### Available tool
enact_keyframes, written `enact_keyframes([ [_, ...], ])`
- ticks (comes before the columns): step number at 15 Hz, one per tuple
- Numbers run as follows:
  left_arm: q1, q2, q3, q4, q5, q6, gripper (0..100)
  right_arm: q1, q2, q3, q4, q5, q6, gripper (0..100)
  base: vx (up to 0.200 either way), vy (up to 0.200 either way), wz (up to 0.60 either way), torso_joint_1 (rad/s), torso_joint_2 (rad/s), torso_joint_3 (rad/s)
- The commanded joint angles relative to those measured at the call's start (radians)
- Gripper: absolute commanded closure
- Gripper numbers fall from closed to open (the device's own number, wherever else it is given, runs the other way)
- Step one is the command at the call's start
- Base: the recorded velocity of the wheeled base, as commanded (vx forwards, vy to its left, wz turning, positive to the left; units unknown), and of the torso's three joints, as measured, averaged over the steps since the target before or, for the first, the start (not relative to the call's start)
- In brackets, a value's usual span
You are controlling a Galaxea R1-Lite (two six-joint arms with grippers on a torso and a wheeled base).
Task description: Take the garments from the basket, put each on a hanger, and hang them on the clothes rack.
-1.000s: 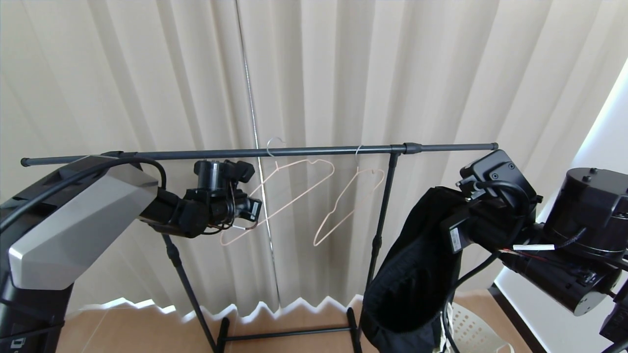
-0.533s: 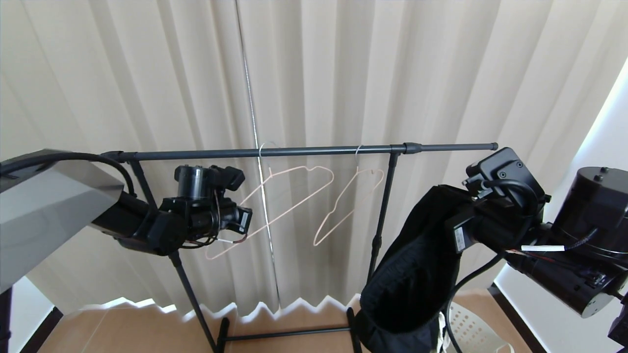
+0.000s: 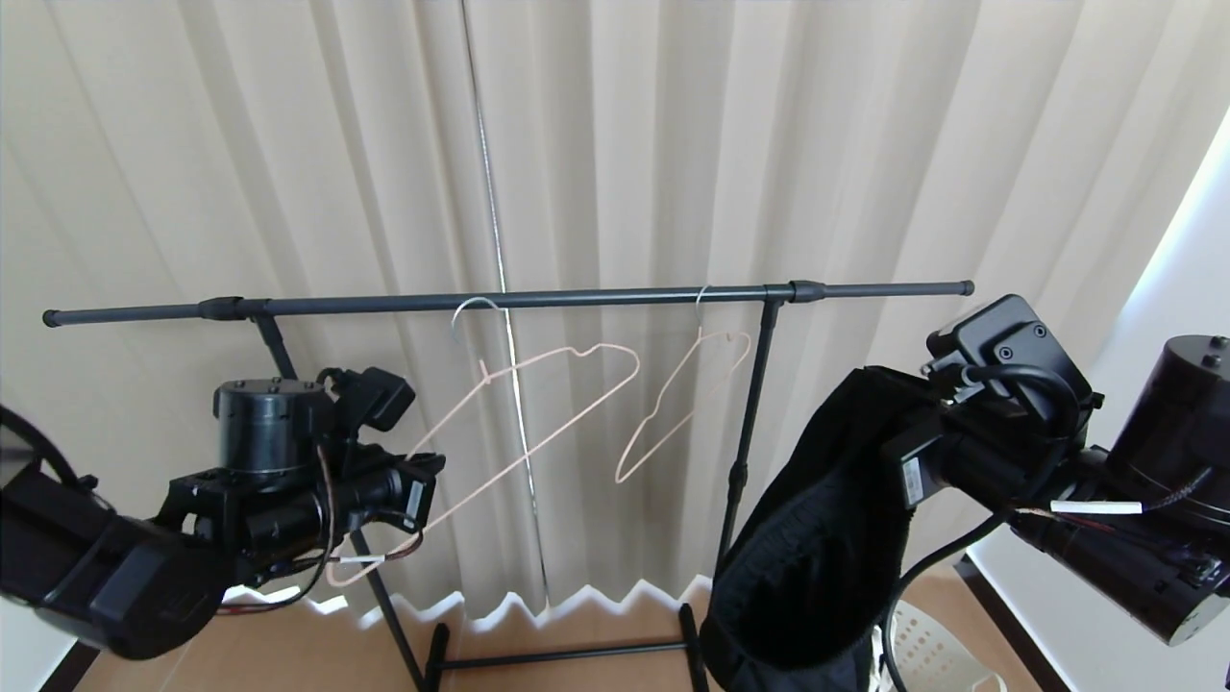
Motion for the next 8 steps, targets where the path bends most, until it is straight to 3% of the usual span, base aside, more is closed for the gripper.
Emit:
enact_keyframes([
  [1, -0.045, -0.144, 0.166, -0.071, -0.005, -0.004, 100, 0.023, 0.008, 0.019, -0.004, -0.024, 0.000, 100, 0.000, 0.000, 0.00, 0.000, 0.00, 0.000],
  [5, -0.157, -0.231, 0.363, -0.192, -0.005, -0.007, 100, 0.024, 0.037, 0.013, -0.004, -0.053, 0.000, 100, 0.000, 0.000, 0.00, 0.000, 0.00, 0.000],
  [8, -0.259, -0.227, 0.410, -0.234, -0.001, -0.056, 100, 0.018, 0.086, -0.001, -0.007, -0.101, 0.000, 100, 0.000, 0.000, 0.00, 0.000, 0.00, 0.000],
])
